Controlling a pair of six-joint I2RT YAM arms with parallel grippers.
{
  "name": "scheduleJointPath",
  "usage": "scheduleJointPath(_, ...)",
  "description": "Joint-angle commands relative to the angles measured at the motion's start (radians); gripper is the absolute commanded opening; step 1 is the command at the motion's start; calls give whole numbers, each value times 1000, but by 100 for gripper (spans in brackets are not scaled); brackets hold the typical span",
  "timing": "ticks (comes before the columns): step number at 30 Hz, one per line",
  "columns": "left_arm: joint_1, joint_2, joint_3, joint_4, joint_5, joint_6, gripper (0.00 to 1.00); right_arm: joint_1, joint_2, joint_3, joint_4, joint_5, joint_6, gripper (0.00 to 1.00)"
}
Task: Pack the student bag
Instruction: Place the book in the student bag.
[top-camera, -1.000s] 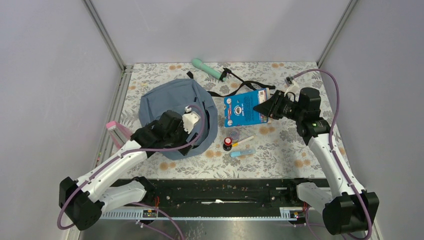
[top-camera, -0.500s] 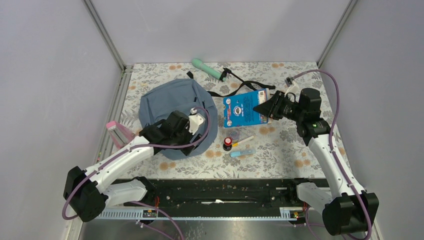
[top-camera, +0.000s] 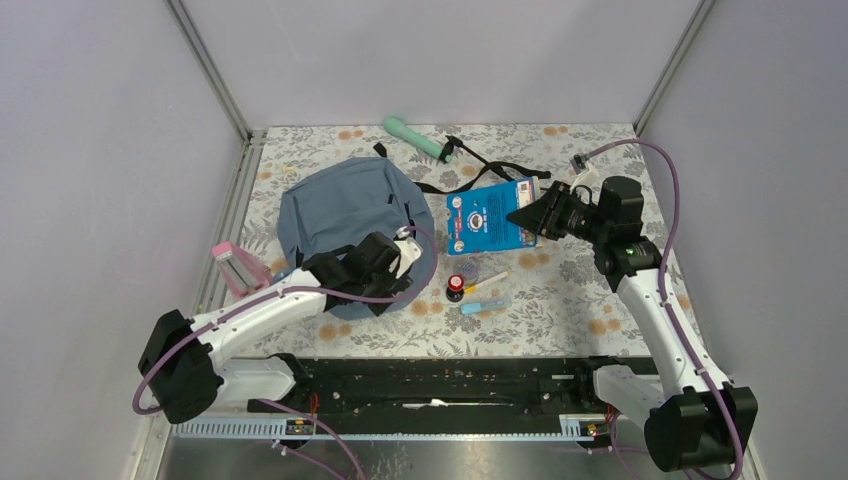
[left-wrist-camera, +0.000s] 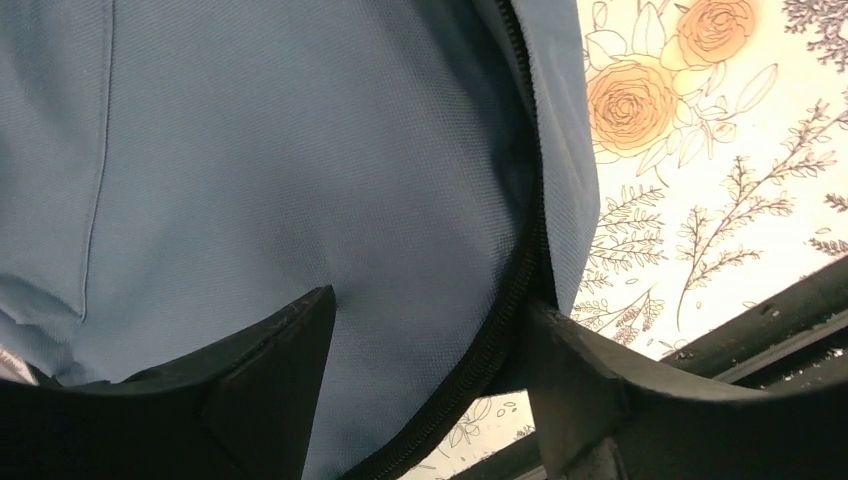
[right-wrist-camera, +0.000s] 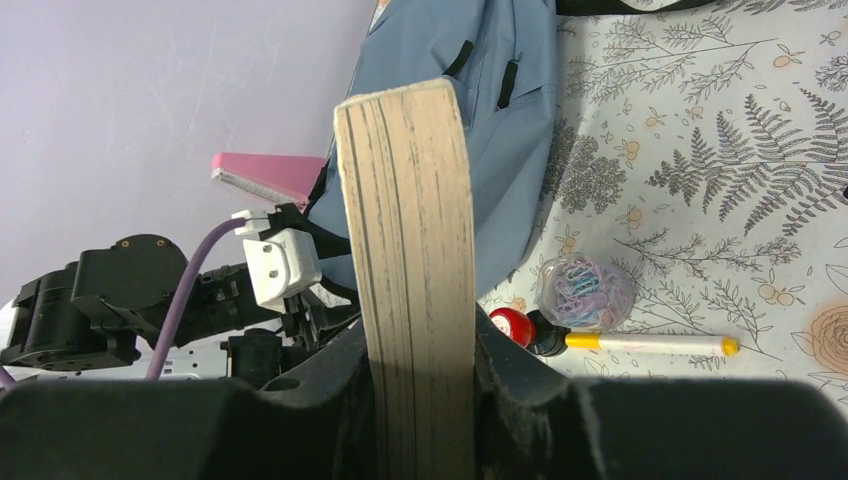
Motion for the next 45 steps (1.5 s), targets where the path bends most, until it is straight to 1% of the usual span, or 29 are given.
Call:
scheduleJointPath(1,-35,-4,27,20,-156,-21,65,-6,-38,14,89,-53,22,0)
scheduleJointPath(5,-56,-24,29,24,-268,-24,48,-6,-34,12,89,-60,31,0)
scheduleJointPath(8,-62,-44,29,29,-340,-26,38,-6,-39,-3,91,-73,38,0)
scheduleJointPath(10,-63,-66,31,36,-395,-27,27,-6,-43,-14,90,-77,45,0)
scheduleJointPath(11,-63,-78,33,42,-430,-27,20,-6,-45,-20,90,-82,46,0)
scheduleJointPath(13,-62,-111,39,61,-462,-24,9,-6,-50,-29,90,-93,58,0)
scheduleJointPath(14,-63,-130,43,84,-466,-18,5,-6,-53,-35,116,-97,68,0)
scheduleJointPath(16,-61,-165,59,121,-458,-3,1,-6,-63,-49,138,-105,97,0)
scheduleJointPath(20,-52,-174,149,178,-433,26,0,-5,-86,-97,165,-135,163,0)
scheduleJointPath(25,13,-116,296,197,-308,10,0,4,-126,-172,171,-148,227,0)
scheduleJointPath(27,41,-95,343,202,-277,-4,0,27,-138,-198,179,-138,251,0)
scheduleJointPath(30,78,-93,362,229,-227,-21,0,99,-134,-220,179,-93,268,0)
scheduleJointPath(32,97,-110,337,275,-190,-24,0,168,-119,-228,207,-53,291,0)
scheduleJointPath(35,118,-144,275,318,-147,-30,0,260,-87,-260,335,20,390,0)
scheduleJointPath(38,124,-162,236,332,-140,-27,0,330,-66,-301,460,140,488,0)
scheduleJointPath(41,126,-175,223,341,-130,-15,0,358,-60,-363,547,296,589,0)
scheduleJointPath(45,126,-185,214,345,-105,-15,0,393,-50,-448,690,446,729,0)
